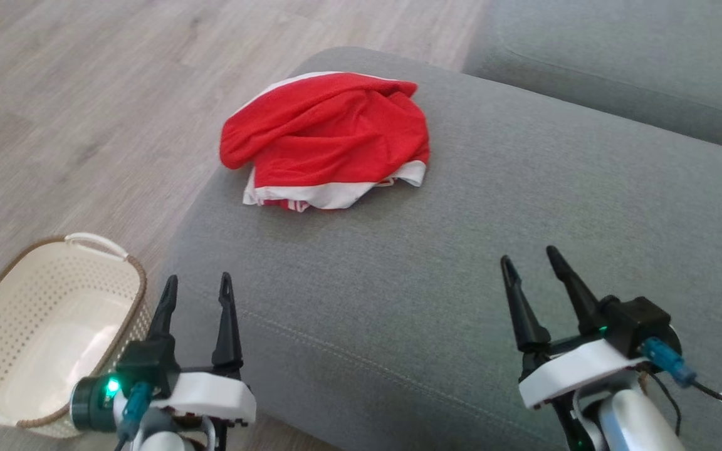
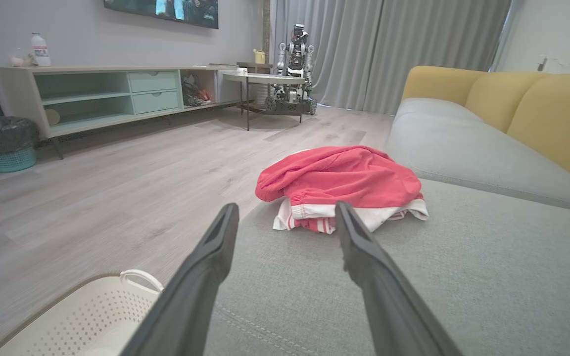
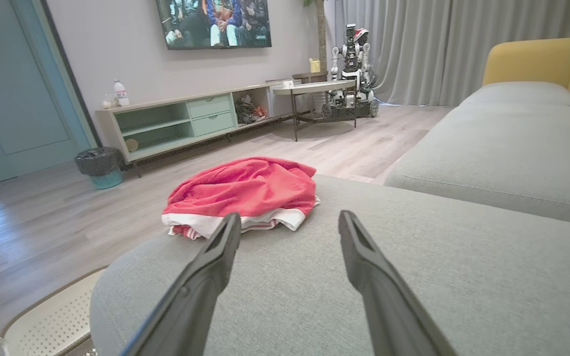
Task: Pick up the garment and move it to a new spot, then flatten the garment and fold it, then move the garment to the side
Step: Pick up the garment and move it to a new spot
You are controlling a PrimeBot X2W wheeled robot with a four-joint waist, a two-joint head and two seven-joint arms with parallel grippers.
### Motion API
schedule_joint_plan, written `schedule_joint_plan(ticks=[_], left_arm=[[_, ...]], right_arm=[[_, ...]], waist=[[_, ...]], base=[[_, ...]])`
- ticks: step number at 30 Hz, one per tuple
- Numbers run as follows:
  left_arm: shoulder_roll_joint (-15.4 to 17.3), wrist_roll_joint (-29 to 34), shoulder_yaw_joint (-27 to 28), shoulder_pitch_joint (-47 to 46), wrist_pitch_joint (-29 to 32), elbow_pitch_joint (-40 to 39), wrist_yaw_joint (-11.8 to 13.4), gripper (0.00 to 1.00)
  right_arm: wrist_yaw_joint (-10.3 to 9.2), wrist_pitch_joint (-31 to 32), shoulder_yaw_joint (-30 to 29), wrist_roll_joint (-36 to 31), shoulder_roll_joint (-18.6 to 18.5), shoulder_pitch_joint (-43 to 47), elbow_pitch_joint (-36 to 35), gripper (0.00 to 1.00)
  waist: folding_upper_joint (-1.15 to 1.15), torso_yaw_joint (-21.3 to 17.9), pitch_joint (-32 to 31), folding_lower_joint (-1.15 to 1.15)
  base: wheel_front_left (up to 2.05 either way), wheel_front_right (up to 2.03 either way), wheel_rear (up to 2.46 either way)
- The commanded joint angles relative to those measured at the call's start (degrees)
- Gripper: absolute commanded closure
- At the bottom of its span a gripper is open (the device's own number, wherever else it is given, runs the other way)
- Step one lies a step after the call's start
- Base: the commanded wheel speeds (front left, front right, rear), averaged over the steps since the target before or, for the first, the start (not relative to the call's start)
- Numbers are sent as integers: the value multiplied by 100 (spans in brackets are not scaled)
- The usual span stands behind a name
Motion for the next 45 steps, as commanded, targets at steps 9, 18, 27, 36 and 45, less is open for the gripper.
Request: schedule_joint_plan(ticks=[9,18,27,36,45], left_arm=[[-8,36,277,-164,-71,-321,58,0],[-8,-283,399,-255,-71,-184,-11,0],[6,-629,903,-1070,-71,-5,-675,0],[553,-690,1098,-2826,127,1196,-1472,0],[1143,-996,1049,-4372,1186,2736,-1746,0]], right_arm=[[1,-54,240,40,1,-253,-114,0],[1,-54,93,-42,1,-188,-183,0],[1,-54,-159,-525,-5,-383,-461,0],[1,-54,-362,-659,-328,-649,-841,0],[1,-54,-329,-602,-482,-800,-990,0]], waist=[[0,56,35,0],[0,-26,163,0],[0,-426,998,0],[0,-905,1894,0],[0,-1301,2291,0]], base=[[0,0,0],[0,0,0],[0,0,0],[0,0,0],[0,0,0]])
